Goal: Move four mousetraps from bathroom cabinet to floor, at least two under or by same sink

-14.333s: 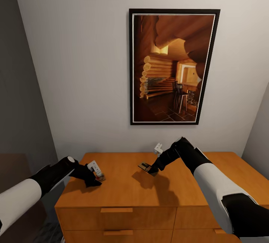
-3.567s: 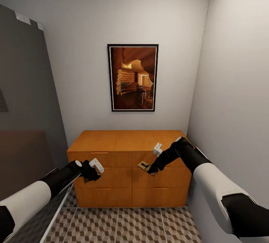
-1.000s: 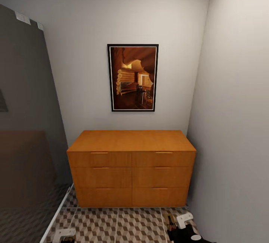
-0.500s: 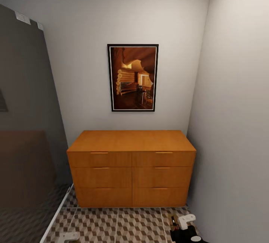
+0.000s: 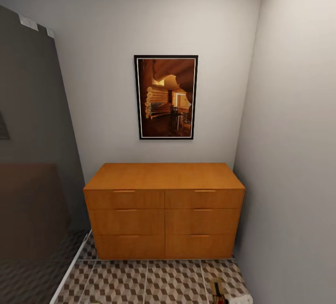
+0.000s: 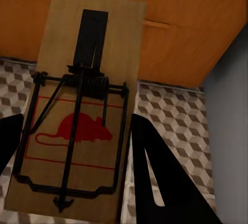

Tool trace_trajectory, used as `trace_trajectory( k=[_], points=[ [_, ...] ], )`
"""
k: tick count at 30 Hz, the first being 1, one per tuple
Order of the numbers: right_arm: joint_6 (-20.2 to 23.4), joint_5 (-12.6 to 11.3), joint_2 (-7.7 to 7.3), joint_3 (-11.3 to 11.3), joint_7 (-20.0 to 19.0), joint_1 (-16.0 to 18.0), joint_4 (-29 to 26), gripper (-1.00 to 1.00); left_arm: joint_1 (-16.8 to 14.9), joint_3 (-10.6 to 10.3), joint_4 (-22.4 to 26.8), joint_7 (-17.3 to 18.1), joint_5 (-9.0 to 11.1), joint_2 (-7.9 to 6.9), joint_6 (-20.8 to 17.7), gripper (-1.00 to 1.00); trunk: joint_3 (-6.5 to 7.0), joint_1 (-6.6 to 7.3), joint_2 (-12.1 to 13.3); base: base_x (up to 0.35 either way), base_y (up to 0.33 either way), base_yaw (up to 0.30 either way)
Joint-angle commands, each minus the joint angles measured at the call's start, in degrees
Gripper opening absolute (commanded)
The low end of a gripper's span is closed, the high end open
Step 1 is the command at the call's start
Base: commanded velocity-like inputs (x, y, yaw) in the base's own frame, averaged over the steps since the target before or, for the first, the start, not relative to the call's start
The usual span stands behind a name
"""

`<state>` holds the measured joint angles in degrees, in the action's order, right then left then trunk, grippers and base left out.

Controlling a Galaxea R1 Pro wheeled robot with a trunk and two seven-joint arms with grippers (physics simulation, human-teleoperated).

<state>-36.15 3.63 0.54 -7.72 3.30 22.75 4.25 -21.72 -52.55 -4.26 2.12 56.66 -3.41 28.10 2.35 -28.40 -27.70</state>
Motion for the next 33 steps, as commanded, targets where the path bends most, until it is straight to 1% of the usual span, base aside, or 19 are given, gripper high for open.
trace_trajectory(
  k=[1,2,3,4,5,8,10,15,17,20,27,33],
  points=[
    [-0.5,0.12,-0.01,-0.19,0.13,-0.08,0.24,-1.0,0.25,-0.38,-0.14,0.05,0.45,-0.08,1.36,-1.0,-0.01,-0.02,-0.04,0.0,0.0,0.0],
    [-0.43,0.1,-0.07,-0.19,0.13,-0.28,0.24,-1.0,0.67,-0.11,-0.14,0.0,1.11,-0.33,3.34,-1.0,-0.01,-0.02,-0.04,0.0,0.0,0.0],
    [0.13,0.09,-0.11,-0.19,0.11,-0.43,0.24,-1.0,1.05,0.36,-0.14,-0.1,2.42,-0.6,4.95,-1.0,-0.01,-0.02,-0.04,0.0,0.0,0.0],
    [1.52,0.07,-0.12,-0.19,0.07,-0.54,0.24,-1.0,1.45,1.2,-0.14,-0.1,5.46,-1.03,6.68,-1.0,-0.01,-0.02,-0.04,0.0,0.0,0.0],
    [2.83,0.07,-0.11,-0.19,0.07,-0.62,0.22,-1.0,1.65,1.77,-0.14,0.15,8.86,-1.46,7.59,-1.0,-0.01,-0.02,-0.04,0.0,0.0,0.0],
    [3.9,0.0,-0.13,-0.19,0.08,-0.66,0.17,-1.0,1.79,2.12,-0.08,0.44,12.41,-1.84,7.9,-1.0,-0.01,-0.02,-0.04,0.0,0.0,0.0],
    [4.14,-0.01,-0.16,-0.16,0.12,-0.68,0.16,-1.0,1.83,2.25,-0.06,0.44,13.3,-1.82,7.77,-1.0,-0.01,-0.02,-0.04,0.0,0.0,0.0],
    [4.3,-0.04,-0.25,-0.17,0.09,-0.67,0.15,-1.0,1.87,2.02,-0.05,0.29,13.94,-1.39,6.41,-1.0,-0.01,-0.02,-0.04,0.0,0.0,0.0],
    [4.3,0.02,-0.26,-0.23,0.01,-0.68,0.15,-1.0,1.86,2.31,-0.05,0.34,14.24,-1.72,5.5,-1.0,-0.01,-0.02,-0.04,0.0,0.0,0.0],
    [4.27,0.07,-0.27,-0.26,0.01,-0.69,0.15,-1.0,1.86,2.44,-0.05,0.18,14.34,-1.89,5.17,-1.0,-0.01,-0.02,-0.04,0.0,0.0,0.0],
    [4.19,0.06,-0.22,-0.27,0.08,-0.69,0.15,-1.0,1.86,2.12,-0.05,0.02,14.16,-1.69,5.06,-1.0,-0.01,-0.02,-0.04,0.0,0.0,0.003],
    [4.16,0.06,-0.26,-0.2,0.19,-0.69,0.15,-1.0,1.87,2.1,-0.05,0.11,14.17,-1.68,4.89,-1.0,-0.01,-0.02,-0.04,0.0,0.0,0.189]
  ],
)
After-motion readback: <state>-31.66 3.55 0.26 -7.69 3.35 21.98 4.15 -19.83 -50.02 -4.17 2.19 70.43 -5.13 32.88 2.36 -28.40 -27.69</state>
